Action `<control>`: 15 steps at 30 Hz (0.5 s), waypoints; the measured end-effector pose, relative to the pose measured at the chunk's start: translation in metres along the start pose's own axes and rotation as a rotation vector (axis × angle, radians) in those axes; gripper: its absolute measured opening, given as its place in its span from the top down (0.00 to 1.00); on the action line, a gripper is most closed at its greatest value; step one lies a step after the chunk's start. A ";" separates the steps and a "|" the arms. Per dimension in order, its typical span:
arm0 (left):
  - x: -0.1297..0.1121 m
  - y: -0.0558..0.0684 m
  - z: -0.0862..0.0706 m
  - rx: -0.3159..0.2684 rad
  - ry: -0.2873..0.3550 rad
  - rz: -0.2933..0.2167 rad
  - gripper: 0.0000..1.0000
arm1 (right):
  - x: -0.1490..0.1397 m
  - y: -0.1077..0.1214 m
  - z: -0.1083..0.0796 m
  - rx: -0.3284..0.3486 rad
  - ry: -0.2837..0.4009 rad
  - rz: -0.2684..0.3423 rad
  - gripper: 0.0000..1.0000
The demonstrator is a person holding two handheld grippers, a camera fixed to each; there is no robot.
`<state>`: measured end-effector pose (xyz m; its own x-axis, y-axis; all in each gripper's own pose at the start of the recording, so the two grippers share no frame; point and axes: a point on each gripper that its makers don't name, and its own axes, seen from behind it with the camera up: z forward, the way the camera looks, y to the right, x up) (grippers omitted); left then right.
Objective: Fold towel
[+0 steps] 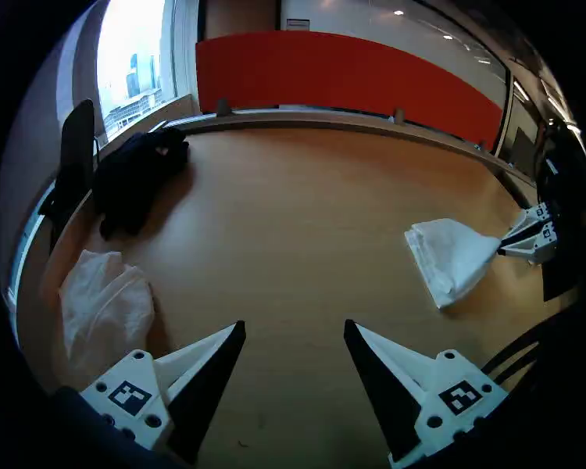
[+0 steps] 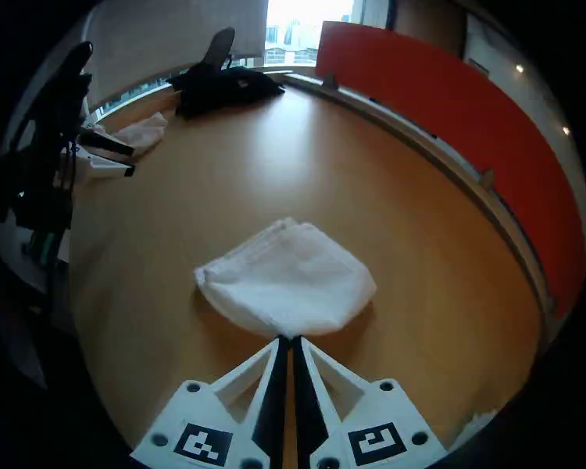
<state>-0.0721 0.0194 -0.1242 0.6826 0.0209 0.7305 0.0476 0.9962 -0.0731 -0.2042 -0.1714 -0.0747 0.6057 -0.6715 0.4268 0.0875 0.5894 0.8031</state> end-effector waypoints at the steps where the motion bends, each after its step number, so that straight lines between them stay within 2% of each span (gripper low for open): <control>1: 0.001 0.000 0.000 -0.001 0.003 0.000 0.06 | 0.008 0.002 -0.002 -0.003 0.010 -0.007 0.95; 15: 0.020 0.001 -0.008 -0.004 0.047 0.000 0.06 | 0.088 0.023 -0.028 -0.028 0.110 -0.101 0.96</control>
<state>-0.0527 0.0198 -0.1154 0.7159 0.0169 0.6980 0.0504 0.9958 -0.0758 -0.1269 -0.2041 -0.0301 0.6753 -0.6759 0.2952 0.1738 0.5348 0.8269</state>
